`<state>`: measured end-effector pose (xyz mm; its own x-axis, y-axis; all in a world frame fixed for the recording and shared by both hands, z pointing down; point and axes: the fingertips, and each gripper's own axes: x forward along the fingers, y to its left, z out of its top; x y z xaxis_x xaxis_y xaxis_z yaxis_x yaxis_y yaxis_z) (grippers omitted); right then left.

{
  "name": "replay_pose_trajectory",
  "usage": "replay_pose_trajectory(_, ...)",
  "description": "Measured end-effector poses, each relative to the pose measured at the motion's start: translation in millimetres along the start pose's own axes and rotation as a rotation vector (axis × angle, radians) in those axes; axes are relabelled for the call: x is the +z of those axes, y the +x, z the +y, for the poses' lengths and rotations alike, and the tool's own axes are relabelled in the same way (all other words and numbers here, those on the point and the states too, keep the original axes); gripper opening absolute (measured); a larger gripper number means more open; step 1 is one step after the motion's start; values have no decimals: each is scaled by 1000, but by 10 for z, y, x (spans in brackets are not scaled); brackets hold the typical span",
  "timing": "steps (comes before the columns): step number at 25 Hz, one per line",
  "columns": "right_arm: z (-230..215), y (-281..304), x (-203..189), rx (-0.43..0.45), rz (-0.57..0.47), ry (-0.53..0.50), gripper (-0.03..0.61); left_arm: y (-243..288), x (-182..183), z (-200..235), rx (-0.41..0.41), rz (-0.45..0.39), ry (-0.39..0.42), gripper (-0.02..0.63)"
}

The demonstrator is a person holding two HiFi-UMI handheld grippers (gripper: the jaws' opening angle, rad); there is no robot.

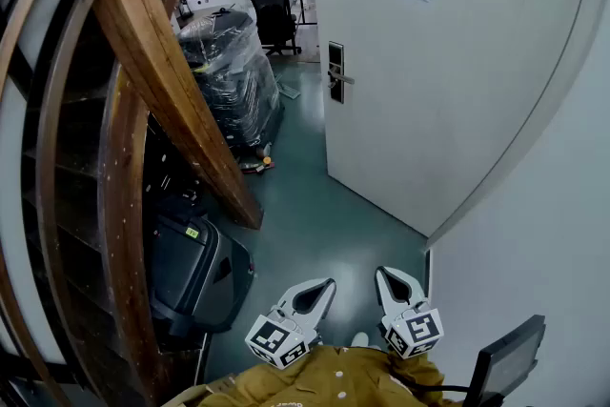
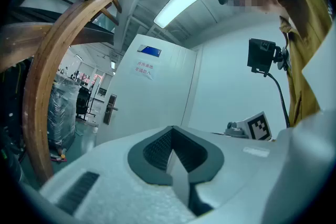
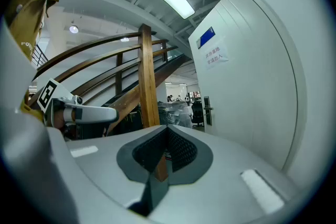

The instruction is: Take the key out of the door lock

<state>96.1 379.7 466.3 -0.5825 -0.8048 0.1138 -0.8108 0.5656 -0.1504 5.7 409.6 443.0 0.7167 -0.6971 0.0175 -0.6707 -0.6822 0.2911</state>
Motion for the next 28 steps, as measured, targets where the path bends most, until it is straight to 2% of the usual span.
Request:
replay_pose_trajectory(10, 0, -6, -43, 17, 14, -5, 5, 30, -33, -11, 1, 13, 2, 0)
replay_pose_trajectory(15, 24, 44, -171, 54, 67, 76, 6, 21, -61, -36, -3, 14, -7, -2)
replay_pose_trajectory(18, 66, 51, -143, 59, 60, 49, 6, -7, -56, -31, -4, 14, -8, -2)
replay_pose_trajectory(28, 438, 405, -169, 88, 57, 51, 6, -392, -65, 358, 24, 35, -30, -2)
